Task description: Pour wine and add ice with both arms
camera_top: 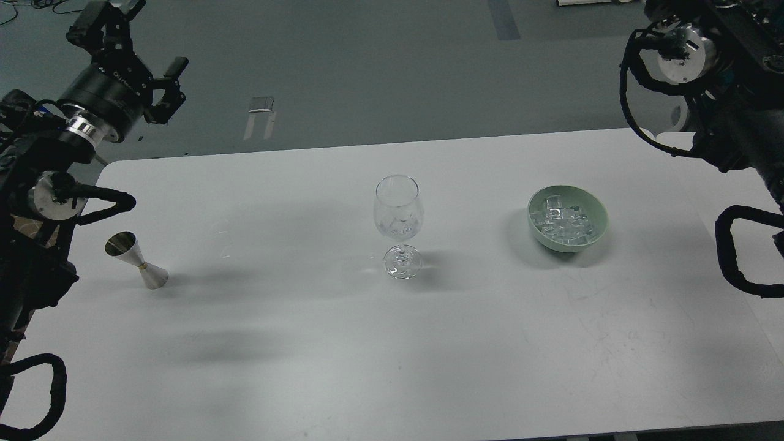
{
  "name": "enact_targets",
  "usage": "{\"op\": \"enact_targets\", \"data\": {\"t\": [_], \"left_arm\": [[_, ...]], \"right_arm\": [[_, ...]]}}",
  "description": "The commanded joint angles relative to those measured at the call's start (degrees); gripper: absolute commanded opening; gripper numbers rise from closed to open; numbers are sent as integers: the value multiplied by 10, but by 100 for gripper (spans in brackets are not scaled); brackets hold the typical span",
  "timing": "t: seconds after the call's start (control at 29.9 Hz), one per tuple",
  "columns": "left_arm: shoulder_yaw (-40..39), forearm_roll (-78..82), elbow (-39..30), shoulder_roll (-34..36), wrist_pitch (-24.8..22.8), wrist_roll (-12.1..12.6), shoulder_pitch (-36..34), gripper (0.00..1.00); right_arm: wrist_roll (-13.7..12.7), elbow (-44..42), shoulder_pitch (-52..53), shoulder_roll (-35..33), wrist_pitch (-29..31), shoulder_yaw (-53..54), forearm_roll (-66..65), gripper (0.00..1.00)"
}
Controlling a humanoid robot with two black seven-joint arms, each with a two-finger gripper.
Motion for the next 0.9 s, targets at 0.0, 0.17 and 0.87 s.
{"op": "enact_targets", "data": {"t": [0.0,0.17,0.87], "left_arm": [[6,-12,30,-29,-11,-5,-13,98],[0,-73,50,-62,-11,-4,-10,98],[54,-100,94,-112,-11,4,-48,98]], "right_arm": [[19,-7,-35,19,55,4,63,100],[18,-18,-58,54,74,24,103,100],[14,-23,-124,9,92,55,116,100]]}}
